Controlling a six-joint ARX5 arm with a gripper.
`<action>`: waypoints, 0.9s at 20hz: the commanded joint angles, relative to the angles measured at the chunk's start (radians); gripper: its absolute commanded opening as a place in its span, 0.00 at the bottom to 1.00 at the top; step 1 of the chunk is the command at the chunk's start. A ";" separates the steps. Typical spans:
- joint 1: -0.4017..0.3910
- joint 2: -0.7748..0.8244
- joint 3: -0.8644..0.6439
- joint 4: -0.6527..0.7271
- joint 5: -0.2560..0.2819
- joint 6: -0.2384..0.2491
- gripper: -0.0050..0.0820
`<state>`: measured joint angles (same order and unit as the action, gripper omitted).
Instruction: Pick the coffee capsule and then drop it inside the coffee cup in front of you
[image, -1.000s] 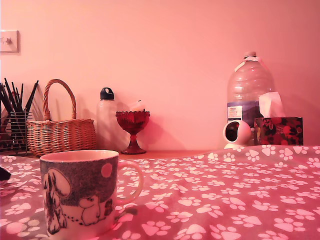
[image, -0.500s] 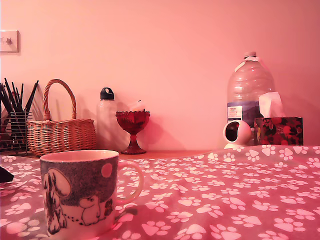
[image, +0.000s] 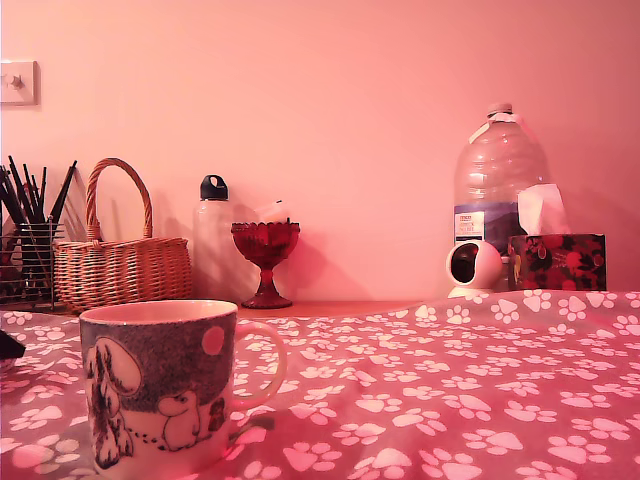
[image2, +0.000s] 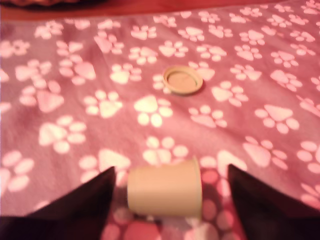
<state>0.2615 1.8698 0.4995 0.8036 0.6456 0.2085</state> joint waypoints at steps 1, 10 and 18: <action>-0.003 0.016 0.000 0.002 0.005 -0.004 0.32; -0.003 0.016 0.000 -0.003 0.005 -0.006 0.32; -0.003 0.008 0.000 0.042 0.055 -0.080 0.32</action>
<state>0.2615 1.8698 0.4995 0.8387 0.6895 0.1337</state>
